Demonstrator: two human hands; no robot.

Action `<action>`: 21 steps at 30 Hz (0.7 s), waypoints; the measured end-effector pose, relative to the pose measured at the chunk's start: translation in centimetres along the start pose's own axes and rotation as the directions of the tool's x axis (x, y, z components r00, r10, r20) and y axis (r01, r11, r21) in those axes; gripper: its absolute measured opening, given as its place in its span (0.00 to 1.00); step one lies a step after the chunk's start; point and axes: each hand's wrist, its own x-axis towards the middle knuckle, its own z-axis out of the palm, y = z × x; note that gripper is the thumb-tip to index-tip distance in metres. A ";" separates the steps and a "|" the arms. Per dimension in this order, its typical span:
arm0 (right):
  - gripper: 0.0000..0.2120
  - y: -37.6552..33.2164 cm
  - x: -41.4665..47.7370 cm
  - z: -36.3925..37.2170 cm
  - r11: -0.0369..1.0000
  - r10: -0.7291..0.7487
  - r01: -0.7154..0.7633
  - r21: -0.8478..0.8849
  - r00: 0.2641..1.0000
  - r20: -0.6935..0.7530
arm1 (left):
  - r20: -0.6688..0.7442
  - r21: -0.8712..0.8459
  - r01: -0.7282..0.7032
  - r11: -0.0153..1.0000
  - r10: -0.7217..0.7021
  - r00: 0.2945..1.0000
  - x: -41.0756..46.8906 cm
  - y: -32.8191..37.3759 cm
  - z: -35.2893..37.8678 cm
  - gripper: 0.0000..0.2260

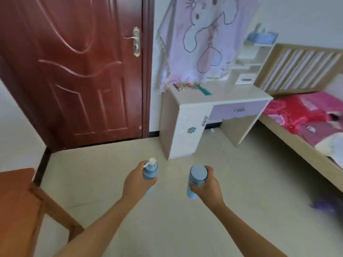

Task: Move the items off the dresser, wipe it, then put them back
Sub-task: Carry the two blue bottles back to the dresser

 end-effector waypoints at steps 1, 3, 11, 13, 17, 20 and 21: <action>0.30 1.8 -0.4 -2.2 0.999 0.028 -0.028 -0.028 0.999 -0.017 | 0.028 0.006 0.002 1.000 -0.002 1.000 -0.3 1.0 2.3 0.23; 0.31 5.0 -1.2 -6.2 0.994 0.062 -0.065 -0.087 0.997 -0.036 | 0.077 0.007 0.004 1.000 -0.005 0.997 -1.0 2.7 6.6 0.23; 0.29 13.6 -3.4 -17.1 0.953 0.206 -0.234 -0.194 0.966 -0.154 | 0.287 0.186 -0.130 0.974 0.073 0.955 -1.7 8.7 19.2 0.24; 0.29 14.7 -3.1 -18.3 0.944 0.218 -0.252 -0.213 0.961 -0.171 | 0.319 0.232 -0.181 0.956 0.101 0.942 -0.7 9.8 21.1 0.24; 0.29 16.3 -1.0 -20.1 0.925 0.253 -0.298 -0.238 0.947 -0.200 | 0.348 0.247 -0.219 0.944 0.125 0.929 2.0 11.4 24.3 0.23; 0.27 17.1 2.0 -21.4 0.926 0.262 -0.308 -0.219 0.941 -0.216 | 0.355 0.247 -0.235 0.940 0.138 0.925 5.2 12.6 26.7 0.23; 0.27 17.3 3.3 -22.0 0.927 0.272 -0.318 -0.201 0.935 -0.226 | 0.357 0.242 -0.243 0.939 0.146 0.923 6.5 13.1 27.4 0.23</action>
